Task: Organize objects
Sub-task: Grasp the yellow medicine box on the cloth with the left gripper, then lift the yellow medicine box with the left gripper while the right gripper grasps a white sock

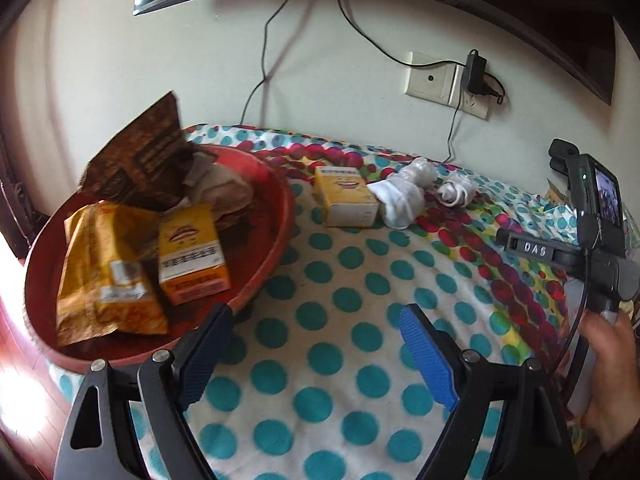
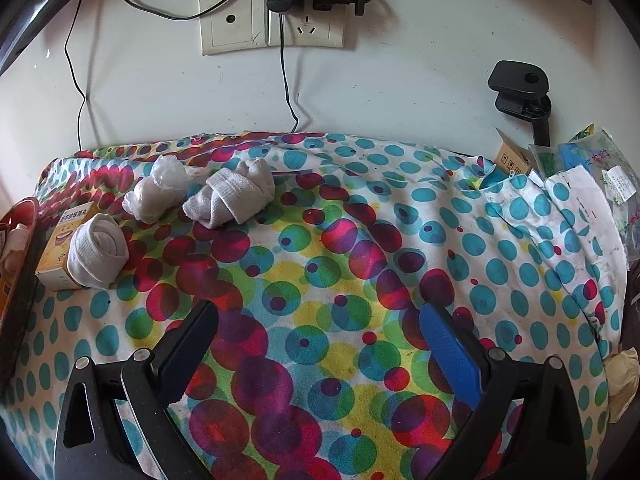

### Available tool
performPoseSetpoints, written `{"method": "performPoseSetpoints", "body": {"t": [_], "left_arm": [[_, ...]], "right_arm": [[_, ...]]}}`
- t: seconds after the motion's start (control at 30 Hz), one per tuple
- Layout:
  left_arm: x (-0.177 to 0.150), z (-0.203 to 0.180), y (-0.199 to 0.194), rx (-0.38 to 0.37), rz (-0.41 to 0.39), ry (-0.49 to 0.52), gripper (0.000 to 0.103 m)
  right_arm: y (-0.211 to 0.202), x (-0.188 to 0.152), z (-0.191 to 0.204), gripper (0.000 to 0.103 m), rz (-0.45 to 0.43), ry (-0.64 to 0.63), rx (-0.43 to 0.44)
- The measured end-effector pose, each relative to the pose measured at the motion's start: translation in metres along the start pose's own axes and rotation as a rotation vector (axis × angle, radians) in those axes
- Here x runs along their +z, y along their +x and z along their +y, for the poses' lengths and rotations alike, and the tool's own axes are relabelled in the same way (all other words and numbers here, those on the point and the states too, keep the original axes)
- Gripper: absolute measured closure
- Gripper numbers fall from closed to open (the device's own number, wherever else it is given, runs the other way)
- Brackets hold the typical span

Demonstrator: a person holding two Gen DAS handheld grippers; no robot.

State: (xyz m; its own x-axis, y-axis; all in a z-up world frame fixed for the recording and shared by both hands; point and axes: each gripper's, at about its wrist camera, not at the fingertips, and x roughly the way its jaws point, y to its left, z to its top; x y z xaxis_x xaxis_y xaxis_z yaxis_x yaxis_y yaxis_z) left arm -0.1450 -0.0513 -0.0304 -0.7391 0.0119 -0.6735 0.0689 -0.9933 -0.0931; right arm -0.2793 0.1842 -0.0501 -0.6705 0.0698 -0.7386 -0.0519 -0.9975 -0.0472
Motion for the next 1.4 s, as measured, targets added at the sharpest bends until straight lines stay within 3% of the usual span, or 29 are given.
{"method": "performPoseSetpoints", "body": {"t": [0.13,0.27,0.33,0.53,0.77,0.87,0.93,1.0,1.1,1.17,1.27,1.4], "left_arm": [[0.018,-0.026,0.023,-0.015,-0.014,0.047,0.015],[0.036,-0.032,0.051,0.105,-0.012,0.093,0.015],[0.048,-0.027,0.062,0.114,0.011,0.063,0.015],[0.079,-0.036,0.103,0.206,0.077,0.148,0.016],[0.083,-0.053,0.145,0.224,0.169,0.212,0.016],[0.084,-0.055,0.157,0.230,0.168,0.205,0.024],[0.089,-0.055,0.163,0.222,0.169,0.185,0.049],[0.092,-0.051,0.167,0.204,0.181,0.140,0.048],[0.090,-0.047,0.152,0.155,0.158,0.088,0.049],[0.083,-0.051,0.127,0.156,0.107,0.105,0.049],[0.059,-0.057,0.079,0.130,0.048,0.141,0.049],[0.017,-0.058,0.034,0.063,0.060,0.165,0.049]], "right_arm": [[0.005,-0.002,-0.014,0.000,0.019,0.070,0.053],[0.016,-0.008,-0.037,0.000,0.066,0.195,0.126],[0.014,-0.011,-0.046,0.000,0.041,0.246,0.162],[0.015,-0.011,-0.045,0.000,0.039,0.244,0.175],[0.012,-0.013,-0.053,0.000,0.019,0.282,0.222],[0.011,-0.013,-0.055,0.000,0.014,0.291,0.234],[0.011,-0.014,-0.056,0.000,0.009,0.300,0.244],[0.011,-0.014,-0.056,0.000,0.008,0.302,0.247],[0.011,-0.013,-0.057,0.000,0.009,0.300,0.245],[0.010,-0.014,-0.057,0.000,0.007,0.303,0.249],[0.010,-0.014,-0.056,0.000,0.012,0.295,0.240],[0.011,-0.013,-0.054,0.000,0.019,0.280,0.224]]}}
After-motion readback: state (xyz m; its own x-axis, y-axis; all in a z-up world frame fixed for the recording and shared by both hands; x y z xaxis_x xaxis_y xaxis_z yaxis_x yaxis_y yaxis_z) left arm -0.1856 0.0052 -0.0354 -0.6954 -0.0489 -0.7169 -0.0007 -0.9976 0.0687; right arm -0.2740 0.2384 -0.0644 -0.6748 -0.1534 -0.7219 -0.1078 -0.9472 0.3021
